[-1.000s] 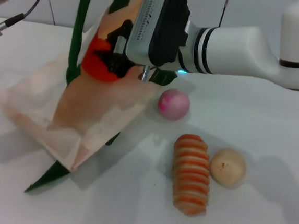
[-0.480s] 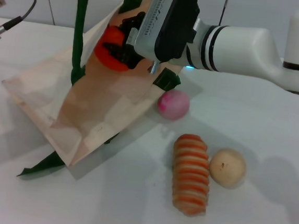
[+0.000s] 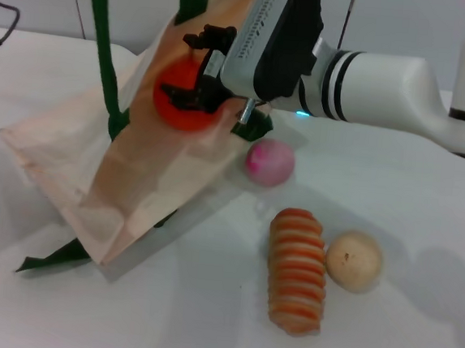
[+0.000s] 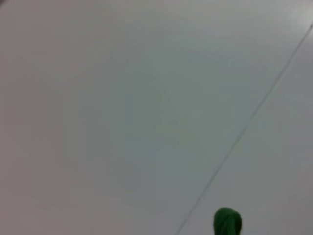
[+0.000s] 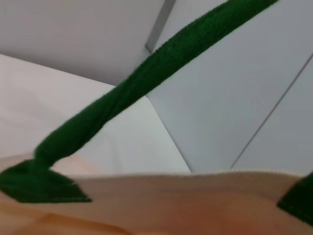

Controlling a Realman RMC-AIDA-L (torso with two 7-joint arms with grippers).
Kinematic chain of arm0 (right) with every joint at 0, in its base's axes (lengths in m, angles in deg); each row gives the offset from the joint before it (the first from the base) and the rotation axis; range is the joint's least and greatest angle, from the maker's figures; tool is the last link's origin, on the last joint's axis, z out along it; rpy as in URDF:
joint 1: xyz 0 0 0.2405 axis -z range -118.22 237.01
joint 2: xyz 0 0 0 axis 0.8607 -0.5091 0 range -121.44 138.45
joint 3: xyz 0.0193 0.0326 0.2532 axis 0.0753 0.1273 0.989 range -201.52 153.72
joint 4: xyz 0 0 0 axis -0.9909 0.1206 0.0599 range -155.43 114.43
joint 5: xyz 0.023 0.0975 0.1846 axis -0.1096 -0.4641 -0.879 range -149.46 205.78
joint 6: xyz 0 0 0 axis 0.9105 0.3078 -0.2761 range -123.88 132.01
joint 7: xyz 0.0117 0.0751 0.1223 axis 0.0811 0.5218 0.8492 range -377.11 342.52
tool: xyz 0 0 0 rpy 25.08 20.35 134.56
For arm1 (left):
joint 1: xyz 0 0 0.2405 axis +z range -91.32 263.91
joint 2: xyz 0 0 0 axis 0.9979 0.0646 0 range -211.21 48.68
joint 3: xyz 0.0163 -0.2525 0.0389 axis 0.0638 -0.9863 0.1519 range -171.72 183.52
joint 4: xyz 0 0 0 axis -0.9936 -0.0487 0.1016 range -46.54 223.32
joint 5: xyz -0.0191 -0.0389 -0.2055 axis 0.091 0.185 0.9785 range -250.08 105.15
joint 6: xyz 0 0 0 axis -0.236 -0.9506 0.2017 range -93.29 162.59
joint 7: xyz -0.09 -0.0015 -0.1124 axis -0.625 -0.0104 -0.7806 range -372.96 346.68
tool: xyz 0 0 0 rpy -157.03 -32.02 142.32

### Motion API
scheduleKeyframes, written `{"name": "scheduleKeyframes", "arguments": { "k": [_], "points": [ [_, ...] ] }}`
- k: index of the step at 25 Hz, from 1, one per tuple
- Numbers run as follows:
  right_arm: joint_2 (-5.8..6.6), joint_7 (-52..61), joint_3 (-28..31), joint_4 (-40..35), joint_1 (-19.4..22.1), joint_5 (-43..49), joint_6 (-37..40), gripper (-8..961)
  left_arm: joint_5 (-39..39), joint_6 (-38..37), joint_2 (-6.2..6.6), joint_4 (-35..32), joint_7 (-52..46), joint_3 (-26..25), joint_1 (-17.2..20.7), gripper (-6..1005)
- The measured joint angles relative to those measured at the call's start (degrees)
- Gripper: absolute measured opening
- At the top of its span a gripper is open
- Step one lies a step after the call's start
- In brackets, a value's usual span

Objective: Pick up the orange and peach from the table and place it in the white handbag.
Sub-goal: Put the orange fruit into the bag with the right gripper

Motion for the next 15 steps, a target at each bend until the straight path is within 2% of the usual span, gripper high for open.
{"name": "scheduleKeyframes", "arguments": {
  "k": [3,9,15],
  "points": [
    [0.15,-0.01,-0.29,0.33,0.62,0.35,1.11,778,0.52,-0.34,0.09,0.0,0.44,-0.96,1.01,122],
    [0.68,0.35,-0.13,0.76,2.8,0.37,4.83,795,0.77,-0.48,0.3,0.01,0.72,-3.06,2.79,122],
    [1.82,2.09,-0.15,-1.03,6.42,0.36,12.91,805,0.77,-0.52,0.58,0.01,0.82,-4.55,4.5,122]
  ]
}}
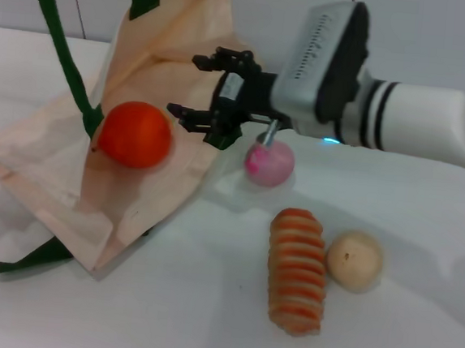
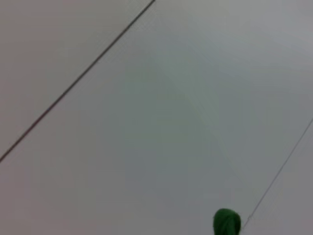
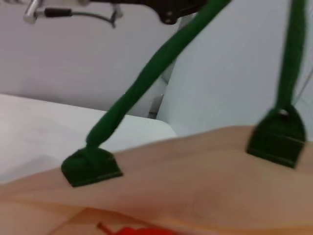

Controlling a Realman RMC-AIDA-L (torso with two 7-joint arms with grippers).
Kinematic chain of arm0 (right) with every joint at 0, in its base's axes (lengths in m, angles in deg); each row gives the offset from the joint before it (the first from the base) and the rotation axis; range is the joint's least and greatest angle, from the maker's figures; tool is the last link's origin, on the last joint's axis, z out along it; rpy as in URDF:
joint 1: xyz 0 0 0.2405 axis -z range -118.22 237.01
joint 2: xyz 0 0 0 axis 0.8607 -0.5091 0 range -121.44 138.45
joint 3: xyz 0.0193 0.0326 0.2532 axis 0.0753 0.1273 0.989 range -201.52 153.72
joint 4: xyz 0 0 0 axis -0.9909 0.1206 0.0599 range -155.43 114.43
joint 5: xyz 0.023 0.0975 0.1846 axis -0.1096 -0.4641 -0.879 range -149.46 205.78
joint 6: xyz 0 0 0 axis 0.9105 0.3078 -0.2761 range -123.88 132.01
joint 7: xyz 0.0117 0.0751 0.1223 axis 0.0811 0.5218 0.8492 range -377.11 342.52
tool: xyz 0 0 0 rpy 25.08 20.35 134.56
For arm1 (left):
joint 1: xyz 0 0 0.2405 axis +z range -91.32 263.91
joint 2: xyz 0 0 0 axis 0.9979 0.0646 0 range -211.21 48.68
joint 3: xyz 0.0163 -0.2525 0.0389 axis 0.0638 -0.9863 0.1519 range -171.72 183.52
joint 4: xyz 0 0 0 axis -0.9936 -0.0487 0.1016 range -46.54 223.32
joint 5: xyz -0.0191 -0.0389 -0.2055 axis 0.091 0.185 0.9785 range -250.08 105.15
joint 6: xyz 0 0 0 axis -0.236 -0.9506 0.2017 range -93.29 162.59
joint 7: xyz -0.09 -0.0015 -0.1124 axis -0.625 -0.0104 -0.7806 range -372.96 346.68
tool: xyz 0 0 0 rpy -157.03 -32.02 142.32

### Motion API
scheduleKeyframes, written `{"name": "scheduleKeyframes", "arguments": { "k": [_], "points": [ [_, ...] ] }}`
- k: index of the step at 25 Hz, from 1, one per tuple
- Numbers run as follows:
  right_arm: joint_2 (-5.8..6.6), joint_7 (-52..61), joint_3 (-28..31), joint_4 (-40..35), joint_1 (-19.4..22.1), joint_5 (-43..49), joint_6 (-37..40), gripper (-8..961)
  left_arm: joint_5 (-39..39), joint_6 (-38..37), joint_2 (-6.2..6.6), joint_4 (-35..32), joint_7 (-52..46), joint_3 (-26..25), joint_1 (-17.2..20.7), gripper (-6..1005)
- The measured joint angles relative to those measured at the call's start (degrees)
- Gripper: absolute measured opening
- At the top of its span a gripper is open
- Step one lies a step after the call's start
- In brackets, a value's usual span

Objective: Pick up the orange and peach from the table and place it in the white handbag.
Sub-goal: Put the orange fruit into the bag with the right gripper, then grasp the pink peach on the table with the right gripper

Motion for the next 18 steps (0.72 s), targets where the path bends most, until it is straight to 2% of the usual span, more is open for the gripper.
{"name": "scheduleKeyframes", "arguments": {
  "k": [4,9,13,18],
  "points": [
    [0.58,5.19,-1.15,-5.15,1.92,1.49,7.32,808,0.04,-0.07,0.12,-0.01,0.01,-0.46,0.36,122],
    [-0.89,16.57,-1.49,-16.51,2.53,9.03,15.04,812,0.06,-0.09,0.13,-0.02,0.01,-0.82,0.04,122],
    [-1.05,20.64,-1.96,-17.7,2.38,13.12,13.52,815,0.08,-0.09,0.13,-0.02,0.01,-0.83,-0.32,122],
    [-1.2,22.9,-6.41,-16.55,1.9,13.61,7.71,819,0.09,-0.1,0.2,1.43,0.82,-0.82,-1.21,123]
  ]
}}
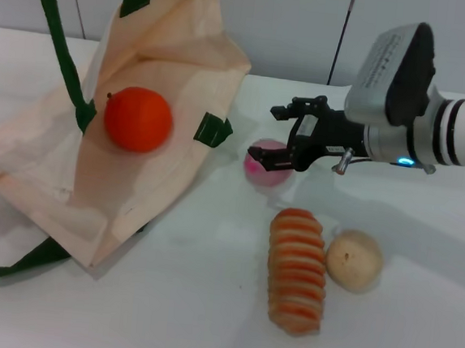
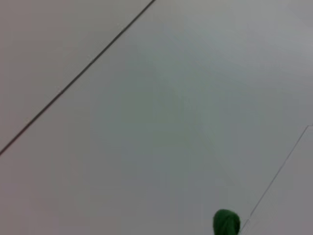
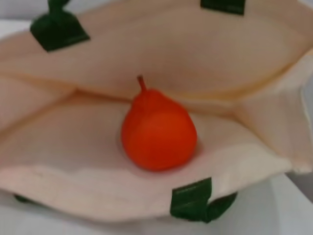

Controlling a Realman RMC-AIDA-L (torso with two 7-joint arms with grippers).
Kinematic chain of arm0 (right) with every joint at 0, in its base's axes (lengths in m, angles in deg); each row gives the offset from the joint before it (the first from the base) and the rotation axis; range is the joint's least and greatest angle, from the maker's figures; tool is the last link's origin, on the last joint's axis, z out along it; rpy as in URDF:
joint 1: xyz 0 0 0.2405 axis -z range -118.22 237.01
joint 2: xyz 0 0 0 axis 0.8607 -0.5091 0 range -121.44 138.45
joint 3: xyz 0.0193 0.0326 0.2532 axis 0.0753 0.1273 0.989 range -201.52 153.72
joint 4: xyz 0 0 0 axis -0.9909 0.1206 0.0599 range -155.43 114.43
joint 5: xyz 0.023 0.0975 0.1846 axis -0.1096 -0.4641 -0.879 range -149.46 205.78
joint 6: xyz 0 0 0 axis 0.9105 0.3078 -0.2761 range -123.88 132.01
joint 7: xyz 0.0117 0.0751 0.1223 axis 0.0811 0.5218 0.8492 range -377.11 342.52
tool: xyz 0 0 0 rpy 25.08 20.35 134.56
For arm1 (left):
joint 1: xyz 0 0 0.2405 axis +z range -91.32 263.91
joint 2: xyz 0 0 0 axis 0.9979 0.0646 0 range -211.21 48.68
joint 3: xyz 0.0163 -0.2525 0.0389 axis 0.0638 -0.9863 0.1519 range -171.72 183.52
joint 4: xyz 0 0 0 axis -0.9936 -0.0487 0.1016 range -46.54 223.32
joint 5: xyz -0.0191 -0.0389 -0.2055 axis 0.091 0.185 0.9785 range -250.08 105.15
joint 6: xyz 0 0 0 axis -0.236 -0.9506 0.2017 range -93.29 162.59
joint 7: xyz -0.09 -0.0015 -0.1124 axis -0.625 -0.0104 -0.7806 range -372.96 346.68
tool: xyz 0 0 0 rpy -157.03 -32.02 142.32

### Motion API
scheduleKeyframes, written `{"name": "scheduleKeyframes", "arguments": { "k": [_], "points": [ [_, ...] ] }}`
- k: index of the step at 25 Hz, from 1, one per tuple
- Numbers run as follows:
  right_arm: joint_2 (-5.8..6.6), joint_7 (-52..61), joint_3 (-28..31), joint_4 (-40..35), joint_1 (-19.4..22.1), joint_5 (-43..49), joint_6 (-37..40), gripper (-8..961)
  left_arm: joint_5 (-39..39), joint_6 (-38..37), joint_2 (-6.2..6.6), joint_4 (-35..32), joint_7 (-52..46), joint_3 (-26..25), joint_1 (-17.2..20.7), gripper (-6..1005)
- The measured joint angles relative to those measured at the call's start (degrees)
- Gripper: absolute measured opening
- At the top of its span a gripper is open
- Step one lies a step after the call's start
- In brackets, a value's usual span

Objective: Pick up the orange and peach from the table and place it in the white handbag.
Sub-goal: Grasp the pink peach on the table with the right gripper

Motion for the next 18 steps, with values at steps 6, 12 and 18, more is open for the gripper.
{"name": "scheduleKeyframes", "arguments": {
  "k": [6,12,18],
  "points": [
    [-0.12,0.69,-3.04,1.98,-0.58,0.05,-2.67,823,-0.01,-0.07,0.12,1.16,0.98,0.0,-0.7,123],
    [-0.21,1.3,-4.93,4.99,-1.1,0.19,-9.38,828,-0.09,-0.74,-0.06,1.2,1.13,0.0,-1.16,123],
    [-0.34,1.32,-7.06,10.29,-2.7,0.18,-20.62,832,-0.32,-1.08,-0.16,1.32,1.18,0.16,-1.55,123]
  ]
}}
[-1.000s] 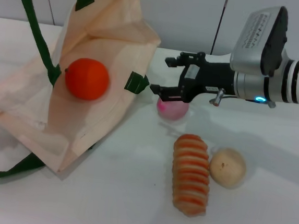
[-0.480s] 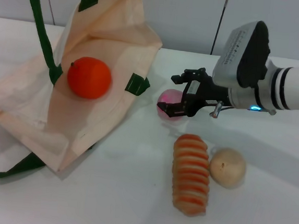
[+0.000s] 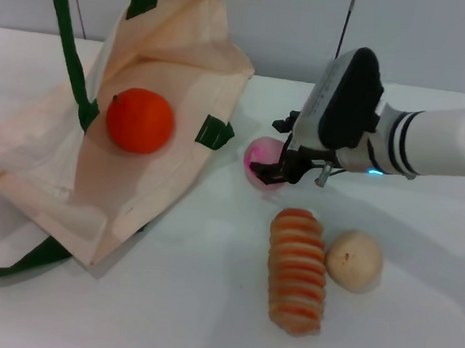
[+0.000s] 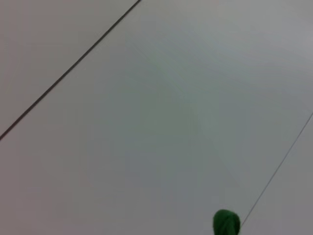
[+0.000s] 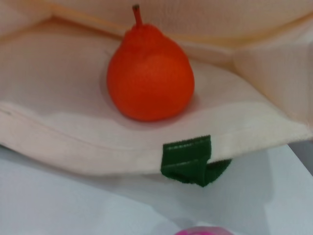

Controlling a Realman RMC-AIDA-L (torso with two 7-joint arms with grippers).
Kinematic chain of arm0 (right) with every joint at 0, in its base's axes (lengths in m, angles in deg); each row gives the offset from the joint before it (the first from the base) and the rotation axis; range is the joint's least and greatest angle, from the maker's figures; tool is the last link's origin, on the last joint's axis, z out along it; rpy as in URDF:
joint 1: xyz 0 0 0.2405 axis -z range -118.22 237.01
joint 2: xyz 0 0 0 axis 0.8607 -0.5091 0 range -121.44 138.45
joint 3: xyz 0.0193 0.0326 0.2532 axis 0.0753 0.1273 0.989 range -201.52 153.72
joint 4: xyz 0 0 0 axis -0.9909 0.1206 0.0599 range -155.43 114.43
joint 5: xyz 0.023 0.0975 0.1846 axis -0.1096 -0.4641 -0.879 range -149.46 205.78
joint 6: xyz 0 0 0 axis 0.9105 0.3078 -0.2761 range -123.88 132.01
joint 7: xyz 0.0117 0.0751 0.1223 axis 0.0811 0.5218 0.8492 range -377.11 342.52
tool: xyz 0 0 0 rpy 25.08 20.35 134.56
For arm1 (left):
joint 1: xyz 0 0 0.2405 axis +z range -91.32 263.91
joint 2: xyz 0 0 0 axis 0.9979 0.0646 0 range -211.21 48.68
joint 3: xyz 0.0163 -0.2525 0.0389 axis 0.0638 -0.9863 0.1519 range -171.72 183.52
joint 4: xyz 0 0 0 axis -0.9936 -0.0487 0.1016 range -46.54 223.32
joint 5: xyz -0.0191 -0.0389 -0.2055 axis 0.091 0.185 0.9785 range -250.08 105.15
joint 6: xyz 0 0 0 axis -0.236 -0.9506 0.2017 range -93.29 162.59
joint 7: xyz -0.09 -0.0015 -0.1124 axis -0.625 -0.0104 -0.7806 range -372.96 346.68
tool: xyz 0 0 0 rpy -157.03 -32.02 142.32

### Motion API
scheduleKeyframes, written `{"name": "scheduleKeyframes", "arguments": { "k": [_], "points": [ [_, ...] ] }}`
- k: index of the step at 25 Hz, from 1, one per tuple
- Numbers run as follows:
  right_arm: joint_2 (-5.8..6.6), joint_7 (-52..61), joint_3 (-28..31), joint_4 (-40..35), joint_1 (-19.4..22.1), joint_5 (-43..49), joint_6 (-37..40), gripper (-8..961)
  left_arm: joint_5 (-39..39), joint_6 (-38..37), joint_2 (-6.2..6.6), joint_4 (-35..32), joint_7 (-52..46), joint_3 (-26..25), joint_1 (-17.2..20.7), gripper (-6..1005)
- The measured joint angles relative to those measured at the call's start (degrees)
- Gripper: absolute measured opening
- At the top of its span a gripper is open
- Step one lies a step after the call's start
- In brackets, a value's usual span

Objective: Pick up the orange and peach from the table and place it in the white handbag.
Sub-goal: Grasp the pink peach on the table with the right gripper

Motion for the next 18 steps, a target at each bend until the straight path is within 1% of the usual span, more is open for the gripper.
{"name": "scheduleKeyframes", "arguments": {
  "k": [6,12,17,18],
  "points": [
    [-0.03,0.03,-0.61,0.94,-0.31,0.02,-0.89,812,-0.11,-0.4,0.31,0.86,0.08,0.21,-0.04,123],
    [0.11,0.14,-0.78,1.89,-0.31,-0.02,-0.66,612,-0.28,-0.41,0.35,0.86,0.12,-0.04,0.22,123],
    [0.17,1.11,-0.89,1.95,-0.31,-0.05,-0.65,523,-0.3,-0.4,0.46,0.86,0.13,-0.15,0.36,123],
    [0.22,1.32,-0.91,1.96,-0.33,-0.05,-0.62,518,-0.3,-0.4,0.48,0.86,0.13,-0.15,0.4,123]
  ]
}}
